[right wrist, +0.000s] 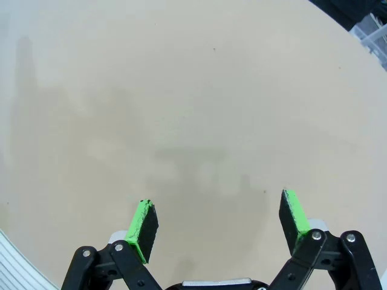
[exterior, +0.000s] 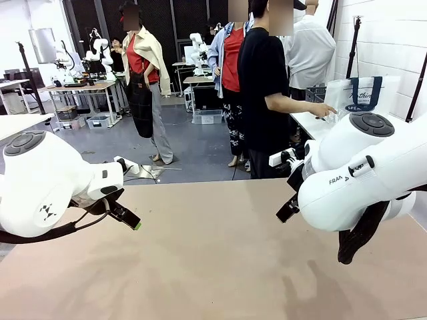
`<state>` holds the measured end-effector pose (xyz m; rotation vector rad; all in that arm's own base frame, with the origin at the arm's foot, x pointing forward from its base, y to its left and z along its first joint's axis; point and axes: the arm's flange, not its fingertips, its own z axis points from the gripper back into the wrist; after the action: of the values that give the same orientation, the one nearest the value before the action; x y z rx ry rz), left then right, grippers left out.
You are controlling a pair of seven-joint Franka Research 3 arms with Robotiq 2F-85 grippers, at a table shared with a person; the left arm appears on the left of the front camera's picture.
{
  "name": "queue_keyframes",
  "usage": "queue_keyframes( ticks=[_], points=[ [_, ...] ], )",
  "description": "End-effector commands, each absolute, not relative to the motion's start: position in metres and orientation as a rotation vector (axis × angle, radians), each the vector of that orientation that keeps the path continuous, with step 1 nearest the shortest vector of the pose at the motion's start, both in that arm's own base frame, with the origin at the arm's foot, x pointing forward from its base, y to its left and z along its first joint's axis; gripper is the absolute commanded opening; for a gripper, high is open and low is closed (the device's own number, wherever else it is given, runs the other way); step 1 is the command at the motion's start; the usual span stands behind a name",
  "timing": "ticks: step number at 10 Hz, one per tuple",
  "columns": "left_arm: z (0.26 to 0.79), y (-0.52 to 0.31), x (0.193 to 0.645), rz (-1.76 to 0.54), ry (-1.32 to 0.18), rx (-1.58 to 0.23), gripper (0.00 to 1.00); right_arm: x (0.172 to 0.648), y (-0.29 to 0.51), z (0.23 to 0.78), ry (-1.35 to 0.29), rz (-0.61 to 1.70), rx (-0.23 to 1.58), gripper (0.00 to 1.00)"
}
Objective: Transfer purchased items from the store into the shopping bag.
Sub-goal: Open the Reusable shopping bag in the center of the table.
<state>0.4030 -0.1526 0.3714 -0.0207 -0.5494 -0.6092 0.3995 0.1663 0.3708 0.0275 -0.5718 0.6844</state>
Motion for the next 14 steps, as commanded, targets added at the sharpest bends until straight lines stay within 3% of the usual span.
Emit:
queue_keyframes(
  ticks=[1, 14],
  points=[
    [0.3714, -0.1512, 0.4035, -0.606, -0.55, -0.022, 1.0, 0.3994, 0.1663, 0.3707, -0.572, 0.684, 0.028, 1.0],
    [0.3714, -0.1512, 0.4035, -0.606, -0.55, -0.022, 1.0, 0.3994, 0.1663, 0.3707, -0.572, 0.684, 0.028, 1.0]
  ],
)
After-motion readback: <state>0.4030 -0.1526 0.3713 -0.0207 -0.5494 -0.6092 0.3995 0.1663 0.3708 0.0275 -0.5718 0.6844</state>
